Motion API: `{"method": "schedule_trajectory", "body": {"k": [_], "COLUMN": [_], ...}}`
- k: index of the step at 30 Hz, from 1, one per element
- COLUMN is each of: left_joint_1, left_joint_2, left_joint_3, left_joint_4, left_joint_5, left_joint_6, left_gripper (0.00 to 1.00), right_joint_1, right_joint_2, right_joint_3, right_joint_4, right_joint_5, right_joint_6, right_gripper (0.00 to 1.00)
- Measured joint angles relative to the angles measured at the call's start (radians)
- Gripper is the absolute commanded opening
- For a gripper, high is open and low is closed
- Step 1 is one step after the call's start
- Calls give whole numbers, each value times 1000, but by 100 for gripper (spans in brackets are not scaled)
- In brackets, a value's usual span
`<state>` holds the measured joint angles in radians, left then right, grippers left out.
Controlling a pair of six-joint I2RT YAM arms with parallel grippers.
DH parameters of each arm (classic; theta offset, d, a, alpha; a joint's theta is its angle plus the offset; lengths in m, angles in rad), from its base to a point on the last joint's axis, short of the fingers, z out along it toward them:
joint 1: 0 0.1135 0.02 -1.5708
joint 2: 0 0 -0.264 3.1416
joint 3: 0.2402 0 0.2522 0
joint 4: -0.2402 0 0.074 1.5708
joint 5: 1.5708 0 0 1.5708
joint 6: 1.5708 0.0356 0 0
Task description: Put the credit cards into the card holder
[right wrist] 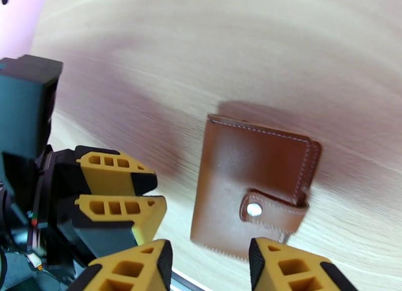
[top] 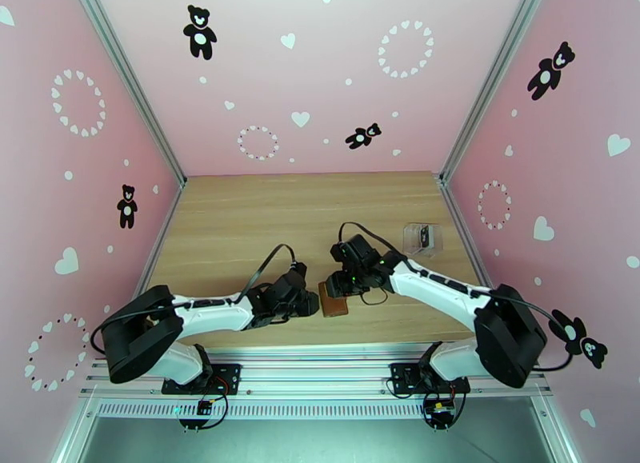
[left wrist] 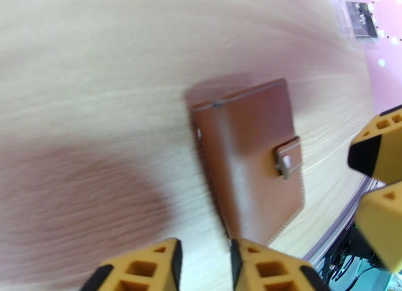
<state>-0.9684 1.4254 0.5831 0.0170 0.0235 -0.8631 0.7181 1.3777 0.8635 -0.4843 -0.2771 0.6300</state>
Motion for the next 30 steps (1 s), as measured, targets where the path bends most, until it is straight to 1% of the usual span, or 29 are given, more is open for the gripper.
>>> {"method": "schedule_trajectory", "body": {"k": [1, 4, 7, 10, 11, 12, 13, 15, 16, 17, 19, 21, 22, 23, 25, 27, 28, 30], "left_joint_1": [0, 0, 0, 1, 3, 6, 10, 29, 42, 65, 135, 226, 264, 307, 386, 483, 520, 618], "left_joint_2": [-28, -175, -375, -599, -671, -736, -787, -903, -941, -980, -1044, -1082, -1088, -1089, -1068, -982, -933, -768], "left_joint_3": [0, 0, 11, 22, 21, 15, 3, -66, -106, -162, -279, -370, -393, -415, -449, -478, -483, -481], "left_joint_4": [-21, -118, -238, -338, -368, -387, -392, -364, -338, -298, -204, -143, -122, -87, 12, 132, 171, 273], "left_joint_5": [-15, -97, -248, -502, -608, -712, -797, -978, -1028, -1061, -1067, -1040, -1022, -1000, -931, -831, -803, -726], "left_joint_6": [8, 54, 114, 178, 195, 215, 239, 329, 375, 444, 575, 673, 704, 740, 803, 858, 868, 879], "left_gripper": [44, 59, 73, 91, 95, 96, 98, 98, 98, 99, 99, 98, 98, 96, 95, 96, 97, 96], "right_joint_1": [0, 0, -2, -20, -40, -66, -92, -147, -166, -185, -228, -286, -311, -343, -411, -482, -512, -563], "right_joint_2": [-16, -72, -152, -258, -294, -321, -345, -384, -395, -404, -417, -427, -428, -427, -409, -372, -353, -303], "right_joint_3": [0, 2, 19, 23, 22, 19, 8, -41, -72, -114, -211, -327, -367, -409, -431, -427, -423, -422], "right_joint_4": [-4, -26, -56, -45, -36, -22, 6, 73, 103, 141, 231, 348, 388, 431, 461, 525, 551, 631], "right_joint_5": [11, 63, 187, 362, 417, 462, 504, 595, 626, 659, 700, 713, 713, 711, 699, 673, 663, 650], "right_joint_6": [-5, -32, -77, -124, -139, -151, -169, -205, -221, -239, -280, -323, -338, -353, -362, -369, -374, -389], "right_gripper": [46, 45, 49, 60, 71, 80, 85, 92, 97, 99, 99, 99, 99, 99, 99, 99, 99, 99]}}
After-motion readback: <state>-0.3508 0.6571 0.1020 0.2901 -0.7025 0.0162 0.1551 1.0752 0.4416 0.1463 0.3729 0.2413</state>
